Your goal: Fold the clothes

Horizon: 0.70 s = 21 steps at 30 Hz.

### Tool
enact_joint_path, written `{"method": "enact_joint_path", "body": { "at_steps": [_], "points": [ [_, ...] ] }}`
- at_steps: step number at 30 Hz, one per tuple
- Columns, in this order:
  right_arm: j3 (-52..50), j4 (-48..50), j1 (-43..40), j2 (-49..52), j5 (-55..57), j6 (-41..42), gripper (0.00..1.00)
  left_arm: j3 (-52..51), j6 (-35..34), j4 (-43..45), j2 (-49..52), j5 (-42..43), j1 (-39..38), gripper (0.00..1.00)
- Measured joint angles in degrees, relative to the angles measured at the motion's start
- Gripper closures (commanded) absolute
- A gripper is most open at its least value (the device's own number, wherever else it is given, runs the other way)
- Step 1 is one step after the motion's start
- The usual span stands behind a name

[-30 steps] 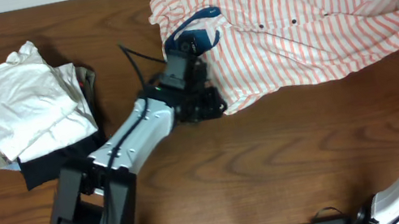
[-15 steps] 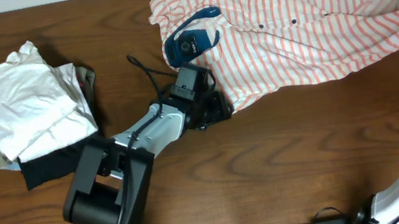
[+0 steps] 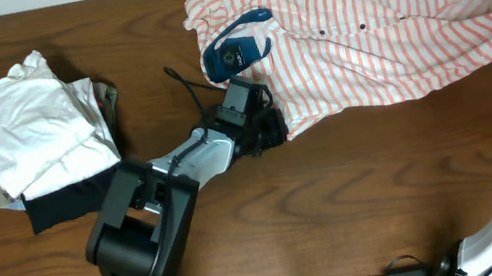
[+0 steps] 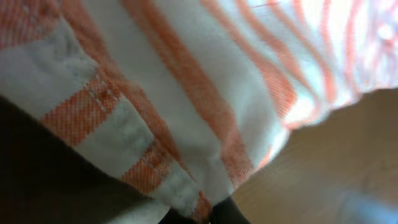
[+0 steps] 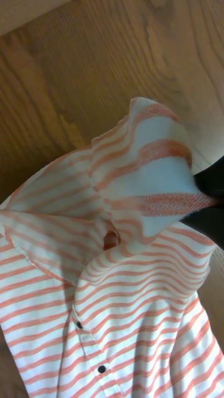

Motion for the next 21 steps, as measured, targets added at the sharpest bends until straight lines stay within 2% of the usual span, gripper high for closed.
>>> {"method": "enact_joint_path", "body": {
  "at_steps": [3, 8, 11, 14, 17, 21],
  "points": [
    [0.0, 0.0, 0.0, 0.0, 0.0, -0.02, 0.99, -0.37, -0.15, -0.79, -4.74, 3.67, 0.92, 0.94],
    [0.0, 0.0, 0.0, 0.0, 0.0, -0.02, 0.99, 0.59, -1.46, -1.22, -23.1, 8.31, 3.61, 0.94],
    [0.0, 0.0, 0.0, 0.0, -0.02, -0.02, 0.99, 3.58, 1.2, -0.61, -34.6, 2.23, 4.87, 0.94],
    [0.0, -0.02, 0.0, 0.0, -0.02, -0.02, 0.99, 5.51, 5.9, 2.27, -42.05, -12.39, 6.45, 0.94],
    [0.0, -0.42, 0.04, 0.0, -1.05, -0.02, 0.99, 6.47, 9.18, 5.53, -41.4, -20.35, 9.62, 0.94],
    [0.0, -0.87, 0.33, 0.0, -2.14, -0.02, 0.99, 6.49, 11.43, 8.7, -29.09, -22.49, 13.81, 0.9]
  ]
}}
